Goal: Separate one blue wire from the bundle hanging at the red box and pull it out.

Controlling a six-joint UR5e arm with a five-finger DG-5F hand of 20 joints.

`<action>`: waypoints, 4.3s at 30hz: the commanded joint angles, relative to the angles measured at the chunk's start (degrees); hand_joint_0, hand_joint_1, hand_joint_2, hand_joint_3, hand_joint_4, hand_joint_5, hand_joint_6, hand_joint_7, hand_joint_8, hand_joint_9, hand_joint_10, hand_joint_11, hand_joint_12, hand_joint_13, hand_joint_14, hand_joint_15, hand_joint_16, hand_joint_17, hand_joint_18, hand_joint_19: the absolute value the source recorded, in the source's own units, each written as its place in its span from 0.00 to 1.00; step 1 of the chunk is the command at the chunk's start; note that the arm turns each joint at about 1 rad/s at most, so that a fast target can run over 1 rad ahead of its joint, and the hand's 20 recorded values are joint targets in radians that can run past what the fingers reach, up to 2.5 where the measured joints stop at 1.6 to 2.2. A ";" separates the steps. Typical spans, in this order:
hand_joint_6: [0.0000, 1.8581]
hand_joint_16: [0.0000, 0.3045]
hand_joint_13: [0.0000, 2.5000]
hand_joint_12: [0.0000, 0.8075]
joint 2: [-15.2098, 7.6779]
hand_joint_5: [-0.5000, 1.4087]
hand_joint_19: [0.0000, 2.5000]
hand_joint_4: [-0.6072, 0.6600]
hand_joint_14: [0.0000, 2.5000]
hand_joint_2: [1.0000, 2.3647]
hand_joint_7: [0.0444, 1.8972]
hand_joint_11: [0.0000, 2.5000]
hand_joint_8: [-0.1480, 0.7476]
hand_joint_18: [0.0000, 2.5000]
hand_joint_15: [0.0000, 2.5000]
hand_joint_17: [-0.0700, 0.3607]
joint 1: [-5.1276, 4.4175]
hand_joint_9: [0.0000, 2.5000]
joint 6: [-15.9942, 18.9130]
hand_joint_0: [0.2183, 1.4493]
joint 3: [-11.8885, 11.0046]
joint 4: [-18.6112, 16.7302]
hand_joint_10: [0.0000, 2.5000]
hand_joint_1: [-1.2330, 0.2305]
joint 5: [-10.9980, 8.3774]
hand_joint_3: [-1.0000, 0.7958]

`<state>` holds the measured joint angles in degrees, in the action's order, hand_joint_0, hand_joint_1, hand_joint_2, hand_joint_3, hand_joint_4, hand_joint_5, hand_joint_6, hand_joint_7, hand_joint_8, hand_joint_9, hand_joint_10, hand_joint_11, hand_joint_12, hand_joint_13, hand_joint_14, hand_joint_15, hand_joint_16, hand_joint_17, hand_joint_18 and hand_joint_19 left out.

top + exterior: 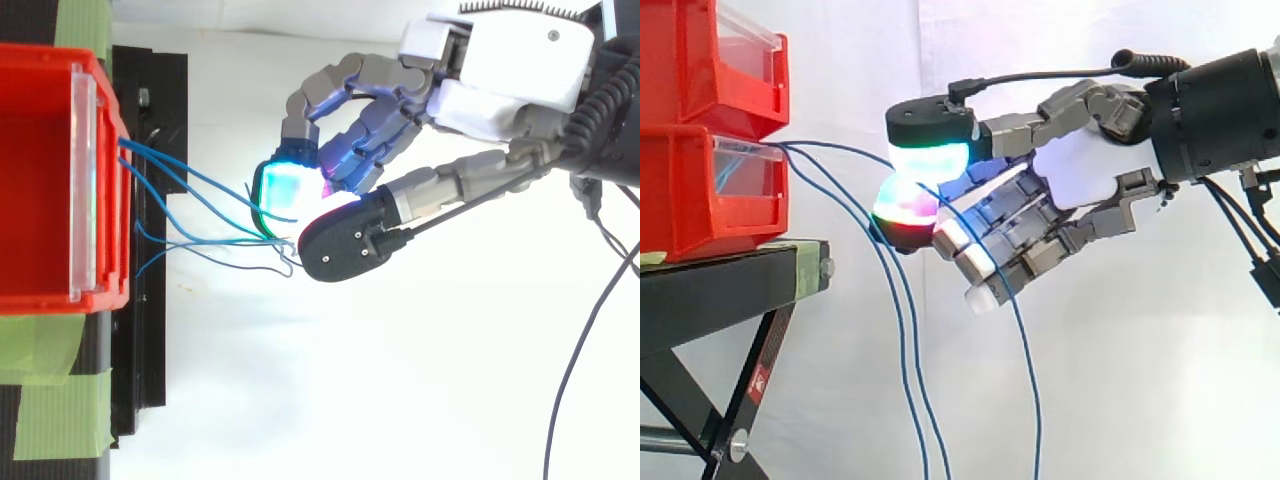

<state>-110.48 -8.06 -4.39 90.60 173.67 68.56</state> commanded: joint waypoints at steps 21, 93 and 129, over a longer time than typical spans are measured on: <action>0.49 0.18 0.43 0.56 0.00 0.16 0.28 0.58 0.01 0.01 0.51 0.51 0.57 0.34 0.41 0.45 -0.72 0.41 1.31 0.33 -0.43 0.00 0.01 0.34 -0.09 0.47; 0.49 0.22 0.57 0.58 -0.08 0.18 0.24 0.50 0.01 0.00 0.56 0.57 0.63 0.41 0.53 0.51 -0.90 0.57 0.08 0.34 -0.43 -0.09 0.00 0.33 0.08 0.56; 0.49 0.22 0.57 0.58 0.00 0.18 0.24 0.50 0.01 0.00 0.56 0.57 0.64 0.40 0.52 0.51 -0.99 0.57 0.08 0.34 -0.43 -0.09 0.00 0.33 0.08 0.56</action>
<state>-110.48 -8.98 -4.31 90.18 173.59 68.64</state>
